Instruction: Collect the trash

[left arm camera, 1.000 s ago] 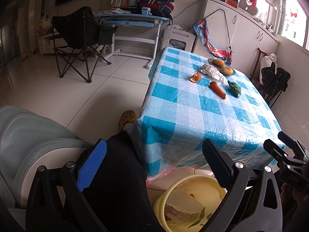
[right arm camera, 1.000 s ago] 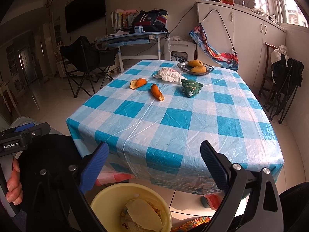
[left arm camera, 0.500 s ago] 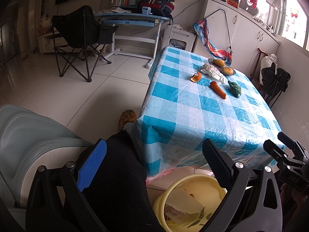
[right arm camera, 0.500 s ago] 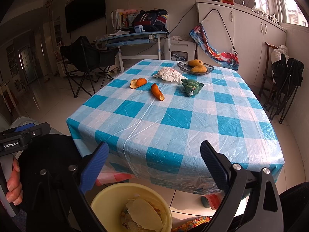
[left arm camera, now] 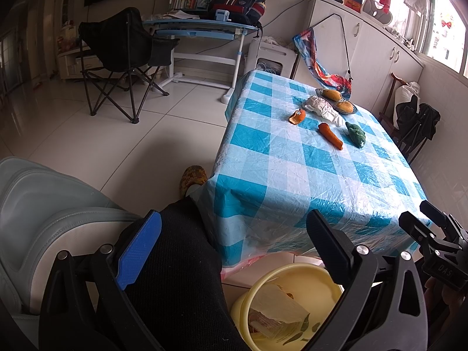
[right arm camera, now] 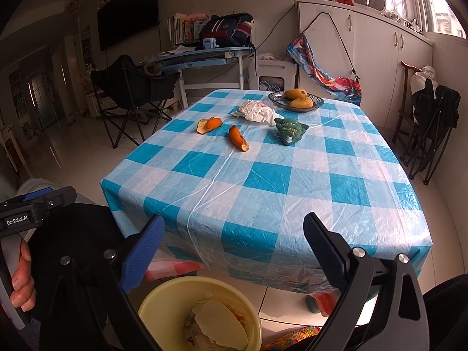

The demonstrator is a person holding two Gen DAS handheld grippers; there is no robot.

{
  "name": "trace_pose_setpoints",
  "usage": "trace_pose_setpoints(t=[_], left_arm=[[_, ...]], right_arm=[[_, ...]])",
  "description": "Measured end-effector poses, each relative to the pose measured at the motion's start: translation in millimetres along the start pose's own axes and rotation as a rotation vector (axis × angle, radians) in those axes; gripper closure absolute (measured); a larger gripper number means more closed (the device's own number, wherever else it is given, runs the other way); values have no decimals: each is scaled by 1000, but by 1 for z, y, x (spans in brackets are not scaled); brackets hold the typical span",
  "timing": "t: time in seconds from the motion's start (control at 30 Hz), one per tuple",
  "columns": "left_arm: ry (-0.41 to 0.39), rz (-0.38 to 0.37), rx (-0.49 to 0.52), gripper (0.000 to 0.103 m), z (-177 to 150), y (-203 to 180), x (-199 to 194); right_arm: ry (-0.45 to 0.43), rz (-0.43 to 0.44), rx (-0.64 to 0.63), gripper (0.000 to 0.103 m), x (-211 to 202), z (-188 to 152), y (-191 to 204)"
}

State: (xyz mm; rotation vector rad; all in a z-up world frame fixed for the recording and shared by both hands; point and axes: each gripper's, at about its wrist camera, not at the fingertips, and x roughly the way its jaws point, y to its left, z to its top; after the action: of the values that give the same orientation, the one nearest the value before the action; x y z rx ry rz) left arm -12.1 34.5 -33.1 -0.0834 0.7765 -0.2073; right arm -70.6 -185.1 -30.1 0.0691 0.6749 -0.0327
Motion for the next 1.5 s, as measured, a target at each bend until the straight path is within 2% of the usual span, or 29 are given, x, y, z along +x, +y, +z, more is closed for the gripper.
trace_pose_setpoints(t=[1.0, 1.3, 1.5], left_arm=[[2, 0, -1, 7, 2, 1, 0], [2, -4, -7, 7, 2, 2, 1], [-6, -20, -38, 7, -2, 5, -4]], right_arm=[[-3, 4, 13, 11, 0, 1, -2], [-26, 32, 148, 11, -8, 7, -23], [-72, 47, 212, 11, -16, 28, -43]])
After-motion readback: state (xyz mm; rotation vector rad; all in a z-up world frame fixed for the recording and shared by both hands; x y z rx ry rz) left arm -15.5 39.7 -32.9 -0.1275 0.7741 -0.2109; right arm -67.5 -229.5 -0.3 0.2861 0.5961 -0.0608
